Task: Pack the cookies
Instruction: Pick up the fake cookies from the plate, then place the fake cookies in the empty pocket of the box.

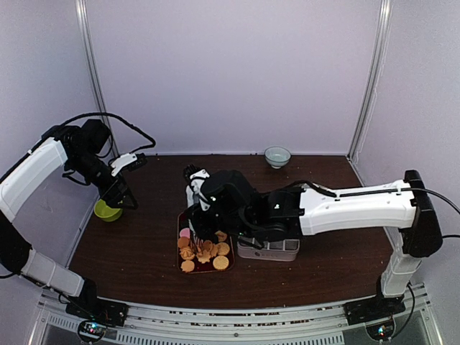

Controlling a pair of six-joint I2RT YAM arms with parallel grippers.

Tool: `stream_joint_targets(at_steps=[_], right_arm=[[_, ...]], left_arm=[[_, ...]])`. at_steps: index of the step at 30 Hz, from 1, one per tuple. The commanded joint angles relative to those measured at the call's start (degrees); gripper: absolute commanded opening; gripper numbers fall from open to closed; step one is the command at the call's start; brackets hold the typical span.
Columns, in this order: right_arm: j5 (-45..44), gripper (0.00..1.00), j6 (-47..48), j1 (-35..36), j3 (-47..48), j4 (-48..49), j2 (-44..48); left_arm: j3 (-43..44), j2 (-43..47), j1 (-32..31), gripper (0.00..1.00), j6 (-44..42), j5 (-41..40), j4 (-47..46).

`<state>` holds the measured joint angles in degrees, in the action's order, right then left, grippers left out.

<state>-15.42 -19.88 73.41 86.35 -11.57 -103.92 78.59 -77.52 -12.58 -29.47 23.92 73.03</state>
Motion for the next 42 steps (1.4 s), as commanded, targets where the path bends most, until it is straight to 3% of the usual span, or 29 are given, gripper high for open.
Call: stream_joint_targets(at_steps=[1, 15, 26, 42], right_arm=[[-0.17, 0.05, -1.28, -3.07, -2.80, 3.68, 7.57], [-6.55, 0.03, 0.08, -15.44, -19.25, 2.09, 22.04], [-9.54, 0.03, 1.42, -17.62, -22.88, 2.11, 22.17], [-5.98, 0.06, 3.85, -19.16, -23.38, 4.08, 21.28]], left_arm=[[0.69, -0.22, 0.46, 0.76, -0.65, 1.63, 0.36], [1.02, -0.42, 0.49, 0.76, -0.95, 1.65, 0.54], [1.92, -1.06, 0.47, 0.75, -0.85, 2.00, 1.21], [1.24, -0.89, 0.46, 0.74, -1.09, 2.13, 1.30]])
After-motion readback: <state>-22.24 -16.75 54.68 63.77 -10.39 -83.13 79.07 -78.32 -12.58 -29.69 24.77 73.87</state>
